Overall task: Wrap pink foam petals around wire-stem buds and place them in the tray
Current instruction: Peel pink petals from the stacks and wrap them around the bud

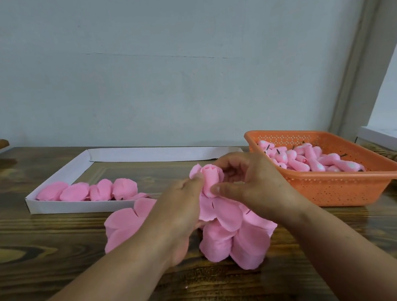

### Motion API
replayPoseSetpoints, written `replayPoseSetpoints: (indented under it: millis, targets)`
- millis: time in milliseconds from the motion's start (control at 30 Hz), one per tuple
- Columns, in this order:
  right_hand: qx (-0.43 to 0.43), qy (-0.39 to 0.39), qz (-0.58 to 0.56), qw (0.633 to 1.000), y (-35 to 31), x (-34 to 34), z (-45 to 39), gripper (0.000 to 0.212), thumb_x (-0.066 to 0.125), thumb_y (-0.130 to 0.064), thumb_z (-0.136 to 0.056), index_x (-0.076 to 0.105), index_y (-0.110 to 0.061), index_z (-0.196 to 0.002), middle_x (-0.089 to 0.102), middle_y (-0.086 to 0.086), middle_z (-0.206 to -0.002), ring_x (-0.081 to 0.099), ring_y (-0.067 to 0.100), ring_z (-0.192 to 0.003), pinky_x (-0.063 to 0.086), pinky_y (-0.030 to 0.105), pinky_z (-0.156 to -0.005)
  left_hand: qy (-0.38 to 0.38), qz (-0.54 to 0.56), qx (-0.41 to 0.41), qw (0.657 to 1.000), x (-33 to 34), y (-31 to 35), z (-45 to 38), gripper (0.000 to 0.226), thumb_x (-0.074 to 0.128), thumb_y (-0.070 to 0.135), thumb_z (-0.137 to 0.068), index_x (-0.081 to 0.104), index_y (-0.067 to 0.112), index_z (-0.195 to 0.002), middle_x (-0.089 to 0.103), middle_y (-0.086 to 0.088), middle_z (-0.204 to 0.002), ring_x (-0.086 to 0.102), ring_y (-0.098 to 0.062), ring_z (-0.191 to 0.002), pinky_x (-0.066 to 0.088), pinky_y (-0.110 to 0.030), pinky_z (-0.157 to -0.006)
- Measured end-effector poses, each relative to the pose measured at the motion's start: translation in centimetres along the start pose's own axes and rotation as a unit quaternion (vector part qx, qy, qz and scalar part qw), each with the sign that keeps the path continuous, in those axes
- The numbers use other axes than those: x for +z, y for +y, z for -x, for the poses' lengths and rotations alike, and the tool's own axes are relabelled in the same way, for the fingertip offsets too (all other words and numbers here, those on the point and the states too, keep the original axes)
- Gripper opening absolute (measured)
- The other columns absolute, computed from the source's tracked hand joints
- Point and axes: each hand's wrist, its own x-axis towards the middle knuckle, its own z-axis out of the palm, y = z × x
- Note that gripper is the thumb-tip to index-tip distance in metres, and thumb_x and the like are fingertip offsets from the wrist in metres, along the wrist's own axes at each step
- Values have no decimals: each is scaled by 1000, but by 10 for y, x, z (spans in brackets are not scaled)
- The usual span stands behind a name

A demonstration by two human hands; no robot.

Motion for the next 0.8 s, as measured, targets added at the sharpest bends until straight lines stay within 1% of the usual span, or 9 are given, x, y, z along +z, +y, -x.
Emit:
replayPoseSetpoints:
  millis: [100, 167, 233, 367, 467, 533, 633, 700, 800]
  targets:
    - [4, -13, -30, 999, 2, -1, -1, 31, 77, -2, -72, 64, -25, -88, 68, 2, -85, 65, 22, -81, 52, 14, -74, -18, -42, 11, 999, -1, -2, -1, 28, 44, 30, -100, 69, 24, -90, 72, -5, -95, 68, -19, -93, 55, -42, -87]
    - [11, -45, -40, 998, 4, -3, -1, 46, 77, 0, -72, 60, -29, -103, 65, -1, -84, 64, 21, -77, 55, 28, -75, -51, -69, 10, 996, -3, -2, -2, 29, 43, 30, -100, 69, 19, -96, 73, -6, -97, 68, -18, -94, 56, -37, -85]
    - [17, -87, -35, 995, 5, -7, 0, 52, 76, 0, -73, 59, -32, -110, 62, -7, -78, 62, 15, -73, 54, 30, -73, -92, -90, 6, 992, -5, -1, -1, 31, 44, 31, -100, 71, 18, -93, 75, -5, -94, 69, -15, -90, 55, -30, -79]
    - [28, -108, -47, 993, 5, -10, 2, 30, 77, -2, -73, 67, -22, -93, 70, 8, -91, 67, 29, -88, 57, 44, -80, -134, -111, -9, 985, -9, 3, -1, 32, 46, 31, -99, 72, 14, -96, 75, -5, -95, 69, -13, -86, 53, -26, -73]
    - [43, -84, -55, 994, 7, -8, 1, 25, 78, -7, -70, 62, -19, -85, 66, 22, -88, 64, 42, -83, 53, 55, -75, -131, -98, -11, 986, -10, 6, -3, 33, 46, 32, -99, 72, 11, -98, 74, -7, -97, 70, -16, -91, 56, -26, -76]
    - [49, -76, -54, 994, 7, -7, 1, 24, 77, -12, -68, 59, -21, -82, 63, 28, -85, 62, 40, -73, 52, 57, -69, -138, -74, -21, 987, -11, 8, -3, 42, 40, 39, -99, 73, 13, -95, 75, -5, -95, 70, -12, -88, 57, -25, -74]
    - [45, -64, -53, 995, 6, -7, 0, 26, 79, -11, -68, 57, -24, -75, 61, 25, -75, 57, 23, -62, 50, 42, -60, -118, -18, -59, 991, -13, 7, -8, 56, 32, 47, -100, 73, 10, -99, 74, -12, -99, 69, -23, -98, 55, -38, -89]
    - [41, -64, -62, 995, 7, -7, -1, 28, 79, -5, -69, 57, -23, -72, 59, 17, -67, 55, 18, -59, 48, 34, -56, -97, 22, -89, 991, -15, 8, -12, 48, 37, 40, -101, 72, 7, -103, 74, -15, -98, 70, -27, -95, 58, -41, -83]
    - [47, -53, -79, 994, 8, -6, -1, 29, 81, -3, -67, 58, -21, -70, 60, 13, -70, 55, 19, -61, 48, 33, -57, -120, 65, -125, 983, -18, 9, -14, 28, 49, 16, -93, 71, 2, -103, 73, -15, -94, 71, -23, -80, 59, -34, -67]
